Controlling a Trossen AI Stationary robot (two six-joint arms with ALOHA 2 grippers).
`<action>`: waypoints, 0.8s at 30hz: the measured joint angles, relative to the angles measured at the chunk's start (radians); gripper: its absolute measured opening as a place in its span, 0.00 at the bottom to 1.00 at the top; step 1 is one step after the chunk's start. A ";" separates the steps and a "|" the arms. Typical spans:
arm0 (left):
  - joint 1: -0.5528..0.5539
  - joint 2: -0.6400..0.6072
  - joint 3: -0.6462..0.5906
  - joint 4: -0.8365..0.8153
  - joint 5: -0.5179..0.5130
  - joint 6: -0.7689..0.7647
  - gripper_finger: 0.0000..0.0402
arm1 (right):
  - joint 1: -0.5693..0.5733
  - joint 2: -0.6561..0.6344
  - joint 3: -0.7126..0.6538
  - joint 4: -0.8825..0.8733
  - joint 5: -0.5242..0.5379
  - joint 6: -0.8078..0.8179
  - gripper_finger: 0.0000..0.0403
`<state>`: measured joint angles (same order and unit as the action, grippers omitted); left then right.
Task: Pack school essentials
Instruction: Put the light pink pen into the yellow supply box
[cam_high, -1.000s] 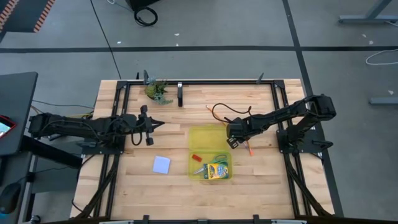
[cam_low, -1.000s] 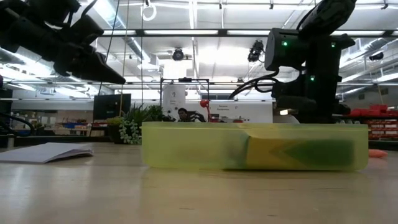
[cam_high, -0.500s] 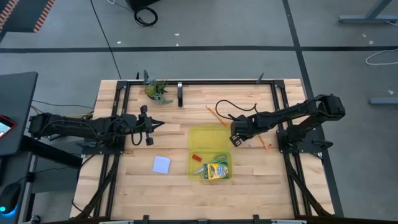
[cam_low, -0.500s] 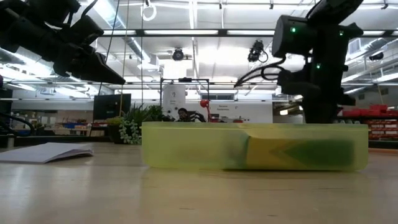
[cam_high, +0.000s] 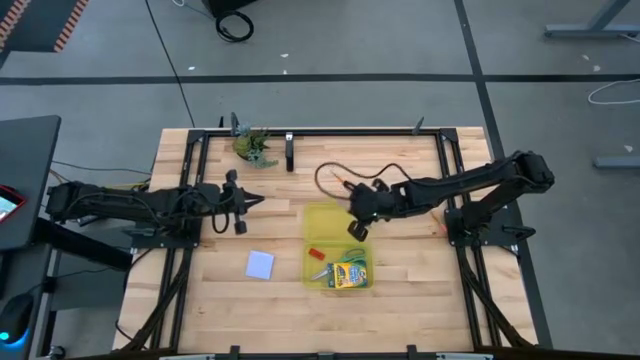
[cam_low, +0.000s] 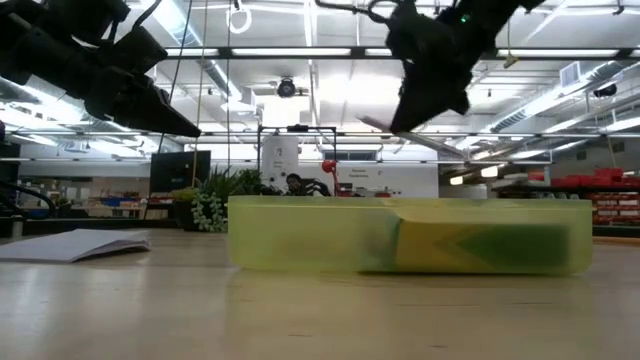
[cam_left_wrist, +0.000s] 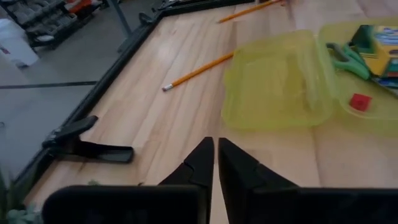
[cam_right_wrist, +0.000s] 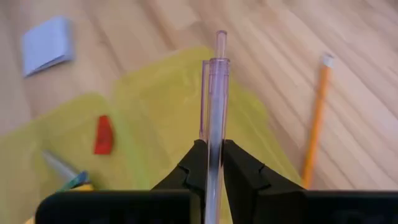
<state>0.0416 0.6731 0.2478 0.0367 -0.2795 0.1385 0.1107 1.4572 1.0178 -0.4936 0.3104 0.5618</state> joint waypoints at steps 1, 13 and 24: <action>0.000 0.000 0.000 -0.004 0.012 -0.004 0.08 | 0.007 0.012 0.004 0.019 -0.011 -0.027 0.10; 0.000 0.000 0.000 -0.034 0.031 -0.078 0.07 | 0.081 0.132 0.009 0.250 -0.063 -0.119 0.10; 0.000 0.000 0.000 -0.034 0.031 -0.101 0.09 | 0.111 0.154 0.010 0.336 -0.083 -0.121 0.10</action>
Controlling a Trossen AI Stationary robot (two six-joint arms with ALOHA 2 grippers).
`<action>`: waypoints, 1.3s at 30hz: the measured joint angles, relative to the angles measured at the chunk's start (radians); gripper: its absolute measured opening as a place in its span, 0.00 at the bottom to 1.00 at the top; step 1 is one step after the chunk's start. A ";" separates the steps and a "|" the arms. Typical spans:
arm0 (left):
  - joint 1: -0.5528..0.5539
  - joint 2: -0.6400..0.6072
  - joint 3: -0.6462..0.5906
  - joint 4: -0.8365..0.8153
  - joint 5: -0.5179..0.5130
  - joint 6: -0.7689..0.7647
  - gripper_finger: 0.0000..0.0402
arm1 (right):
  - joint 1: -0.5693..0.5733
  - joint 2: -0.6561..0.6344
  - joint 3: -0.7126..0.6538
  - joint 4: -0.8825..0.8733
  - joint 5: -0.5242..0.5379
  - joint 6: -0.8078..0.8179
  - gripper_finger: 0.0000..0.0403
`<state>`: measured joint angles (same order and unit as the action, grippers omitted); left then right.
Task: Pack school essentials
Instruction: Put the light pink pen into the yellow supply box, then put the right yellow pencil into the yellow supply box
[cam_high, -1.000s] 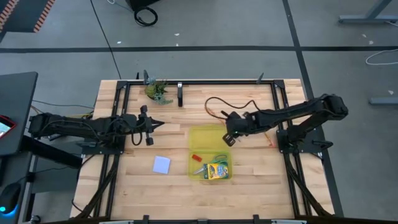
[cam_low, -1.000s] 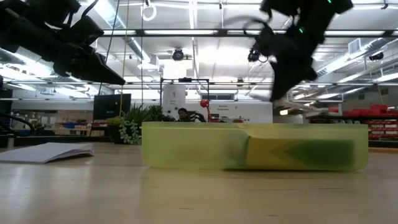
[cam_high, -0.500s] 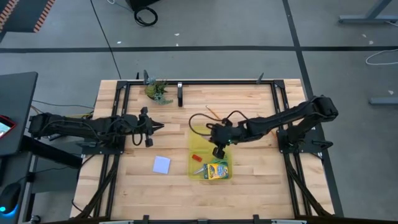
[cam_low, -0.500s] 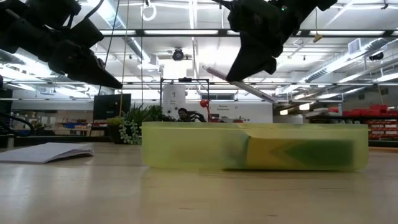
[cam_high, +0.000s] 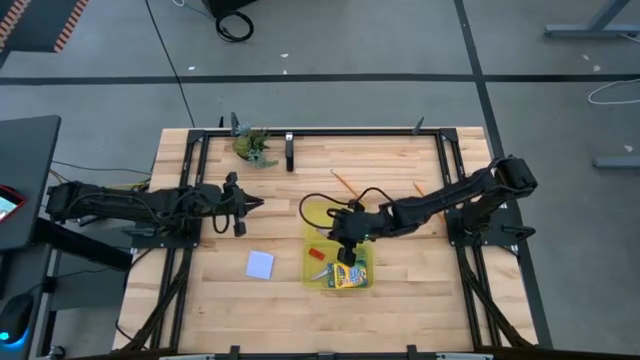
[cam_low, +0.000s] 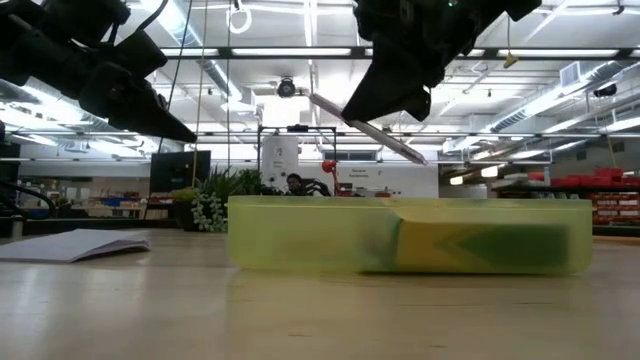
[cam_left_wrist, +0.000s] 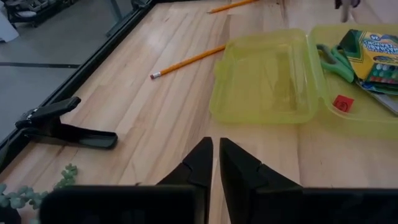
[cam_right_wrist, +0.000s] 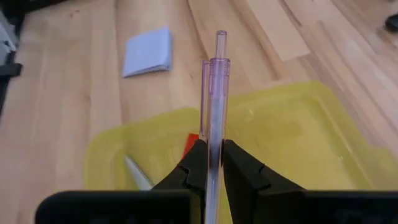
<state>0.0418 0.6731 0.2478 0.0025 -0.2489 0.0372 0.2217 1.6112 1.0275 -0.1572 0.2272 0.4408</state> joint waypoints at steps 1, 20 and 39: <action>0.000 0.000 0.000 0.000 0.000 0.000 0.09 | 0.004 0.000 0.000 0.002 0.000 -0.004 0.10; 0.000 0.000 0.000 0.000 0.000 0.000 0.09 | 0.042 0.000 -0.107 0.011 -0.026 -0.180 0.10; 0.000 0.000 0.000 0.000 0.000 0.000 0.10 | 0.038 0.000 -0.180 0.037 -0.045 -0.156 0.23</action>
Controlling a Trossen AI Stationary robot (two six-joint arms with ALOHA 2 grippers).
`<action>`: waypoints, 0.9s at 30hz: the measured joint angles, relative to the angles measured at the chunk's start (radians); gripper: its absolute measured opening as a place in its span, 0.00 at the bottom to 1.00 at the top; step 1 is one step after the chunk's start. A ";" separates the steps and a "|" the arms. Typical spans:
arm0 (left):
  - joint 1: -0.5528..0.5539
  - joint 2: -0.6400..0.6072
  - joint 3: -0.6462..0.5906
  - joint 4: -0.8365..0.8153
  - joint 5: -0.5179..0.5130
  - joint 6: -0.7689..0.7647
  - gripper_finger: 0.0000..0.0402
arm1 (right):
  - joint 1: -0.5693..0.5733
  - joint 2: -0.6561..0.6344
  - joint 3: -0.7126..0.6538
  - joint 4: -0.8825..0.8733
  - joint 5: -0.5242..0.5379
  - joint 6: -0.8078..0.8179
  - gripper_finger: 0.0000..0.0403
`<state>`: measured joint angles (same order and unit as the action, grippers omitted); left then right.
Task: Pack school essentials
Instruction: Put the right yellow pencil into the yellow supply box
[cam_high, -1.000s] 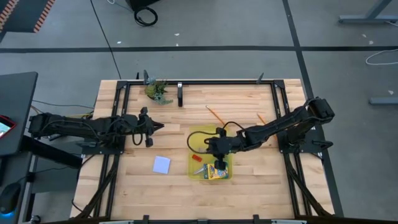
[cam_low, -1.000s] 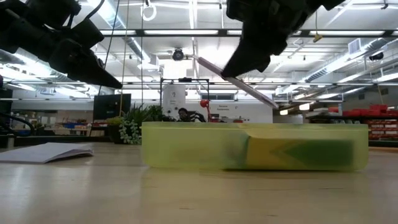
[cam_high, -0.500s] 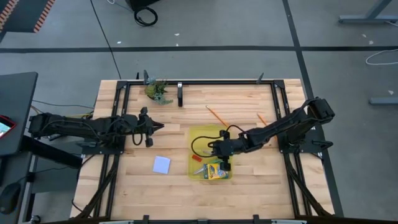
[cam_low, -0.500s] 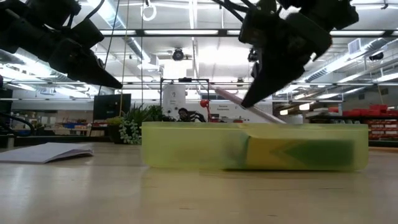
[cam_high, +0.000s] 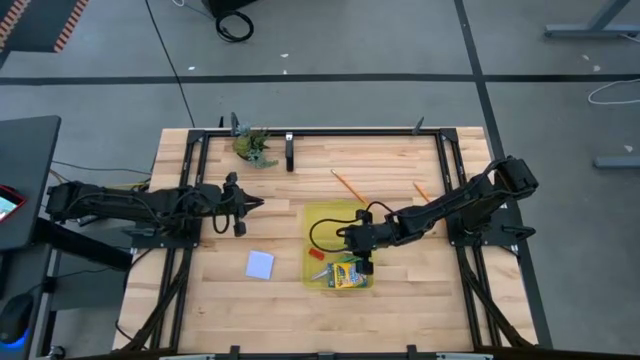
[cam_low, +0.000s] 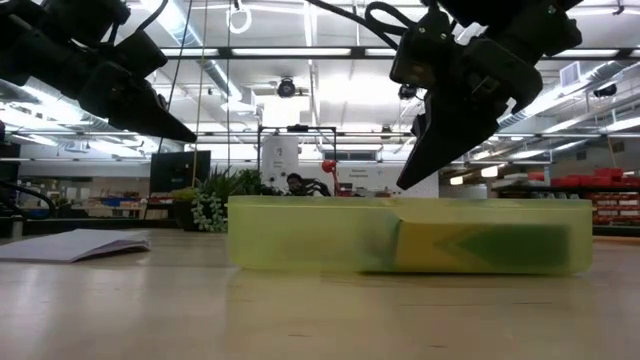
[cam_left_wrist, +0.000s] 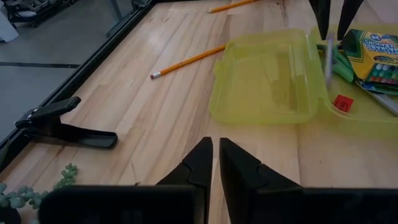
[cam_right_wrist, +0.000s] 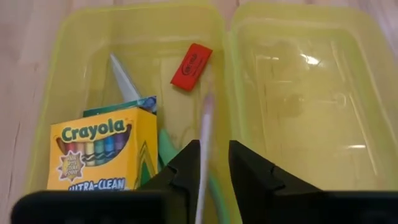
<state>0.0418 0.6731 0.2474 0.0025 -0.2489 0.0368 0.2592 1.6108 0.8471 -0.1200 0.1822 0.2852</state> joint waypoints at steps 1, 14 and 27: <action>0.000 0.000 0.000 0.000 0.000 0.000 0.10 | -0.003 0.000 0.000 0.000 0.000 0.006 0.24; 0.000 0.000 -0.001 -0.024 0.050 0.003 0.07 | -0.074 -0.047 0.000 -0.023 -0.012 0.045 0.36; 0.001 -0.222 -0.001 -0.069 0.123 0.105 0.01 | -0.159 -0.281 0.000 -0.203 0.034 0.000 0.36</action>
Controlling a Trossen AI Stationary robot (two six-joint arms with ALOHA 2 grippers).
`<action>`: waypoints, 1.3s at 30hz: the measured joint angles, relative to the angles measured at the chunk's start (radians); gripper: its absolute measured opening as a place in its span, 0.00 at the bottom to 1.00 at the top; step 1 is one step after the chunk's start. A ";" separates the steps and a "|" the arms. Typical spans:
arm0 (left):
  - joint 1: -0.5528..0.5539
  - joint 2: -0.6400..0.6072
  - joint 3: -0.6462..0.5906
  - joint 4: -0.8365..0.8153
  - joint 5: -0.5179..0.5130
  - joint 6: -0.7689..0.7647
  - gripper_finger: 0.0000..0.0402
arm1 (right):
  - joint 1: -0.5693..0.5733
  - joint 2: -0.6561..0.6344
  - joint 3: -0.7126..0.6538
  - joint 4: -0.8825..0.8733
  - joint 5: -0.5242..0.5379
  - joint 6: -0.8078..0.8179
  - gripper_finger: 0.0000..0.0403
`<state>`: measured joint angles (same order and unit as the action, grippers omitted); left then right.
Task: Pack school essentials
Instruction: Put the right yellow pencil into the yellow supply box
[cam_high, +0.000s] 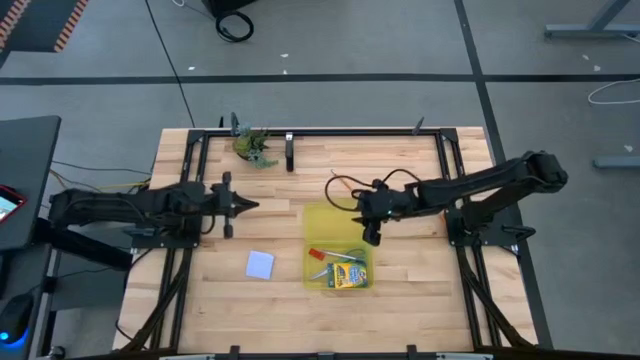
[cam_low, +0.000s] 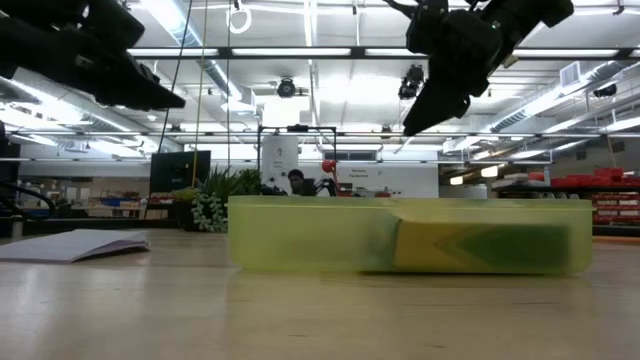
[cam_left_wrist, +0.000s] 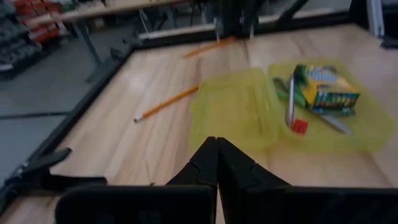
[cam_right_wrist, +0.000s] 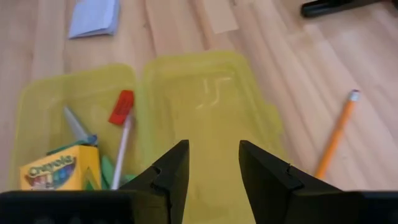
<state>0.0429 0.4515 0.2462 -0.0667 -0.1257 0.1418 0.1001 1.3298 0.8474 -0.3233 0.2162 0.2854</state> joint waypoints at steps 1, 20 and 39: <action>0.000 -0.024 0.000 -0.010 0.000 0.001 0.01 | -0.006 -0.009 0.000 -0.013 0.004 -0.005 0.36; -0.001 -0.273 -0.067 -0.110 0.069 -0.079 0.03 | -0.206 -0.200 -0.214 -0.140 0.012 0.091 0.36; -0.002 -0.445 -0.115 -0.178 0.069 -0.109 0.01 | -0.525 -0.207 -0.218 -0.473 -0.033 0.185 0.36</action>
<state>0.0414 0.0065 0.1310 -0.2448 -0.0572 0.0326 -0.4247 1.1230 0.6292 -0.7958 0.1831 0.4707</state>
